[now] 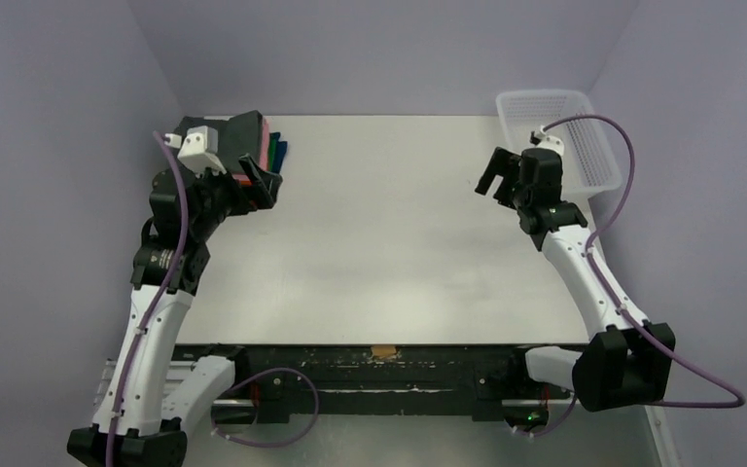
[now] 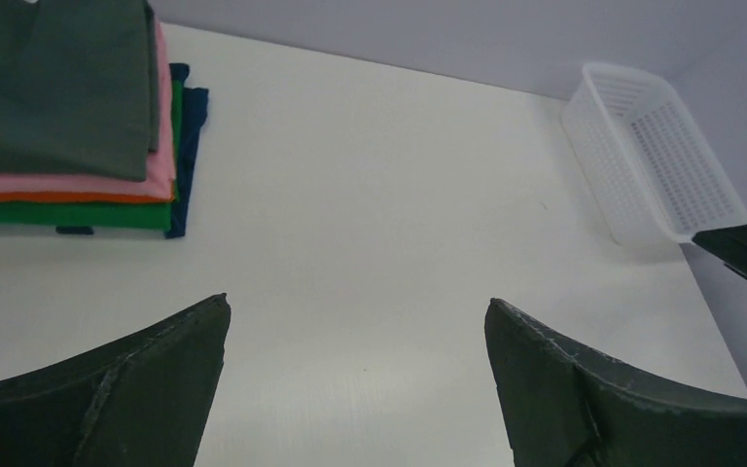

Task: Fold and stack the t-shirts
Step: Reset both arms

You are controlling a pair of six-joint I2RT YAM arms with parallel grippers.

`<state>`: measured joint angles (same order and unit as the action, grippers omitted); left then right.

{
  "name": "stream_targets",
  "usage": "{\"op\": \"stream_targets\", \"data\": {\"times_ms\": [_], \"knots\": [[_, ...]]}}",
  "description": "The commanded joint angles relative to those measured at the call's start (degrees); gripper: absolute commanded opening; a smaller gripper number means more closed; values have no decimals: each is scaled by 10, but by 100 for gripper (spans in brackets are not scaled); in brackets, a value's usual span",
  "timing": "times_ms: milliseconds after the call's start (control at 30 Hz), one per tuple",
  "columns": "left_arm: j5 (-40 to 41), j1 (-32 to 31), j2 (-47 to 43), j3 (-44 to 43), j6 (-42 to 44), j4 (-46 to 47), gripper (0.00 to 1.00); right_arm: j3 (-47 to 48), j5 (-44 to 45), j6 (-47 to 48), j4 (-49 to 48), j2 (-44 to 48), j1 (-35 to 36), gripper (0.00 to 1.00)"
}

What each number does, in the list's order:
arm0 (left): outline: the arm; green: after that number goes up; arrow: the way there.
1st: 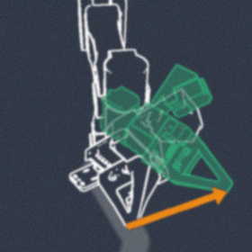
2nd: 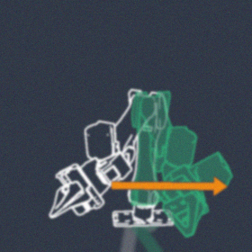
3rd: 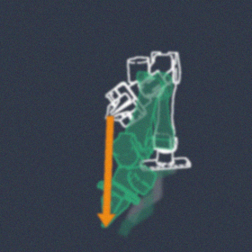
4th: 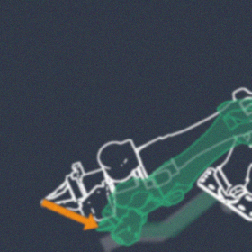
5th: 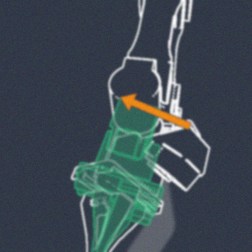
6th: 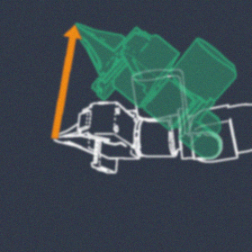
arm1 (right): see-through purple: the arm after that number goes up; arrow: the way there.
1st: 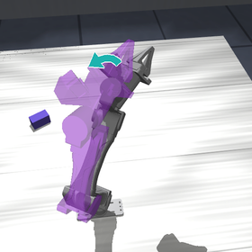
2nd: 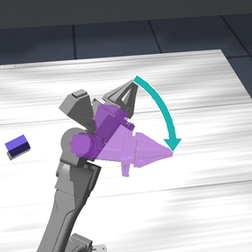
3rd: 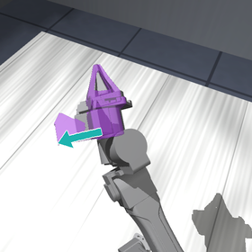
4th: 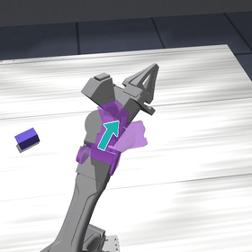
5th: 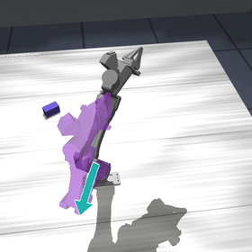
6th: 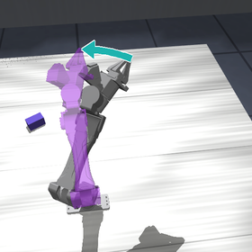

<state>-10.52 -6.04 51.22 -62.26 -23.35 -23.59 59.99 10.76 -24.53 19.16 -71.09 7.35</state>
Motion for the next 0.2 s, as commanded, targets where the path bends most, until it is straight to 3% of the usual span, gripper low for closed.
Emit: {"op": "stream_targets", "data": {"times_ms": [0,167], "knots": [[103,3,-4,25,-10,-32,100,-25,-22,-1,-60,28,-3,98],[181,4,4,18,-52,-57,100,-31,-23,5,-62,33,-2,96]]}}
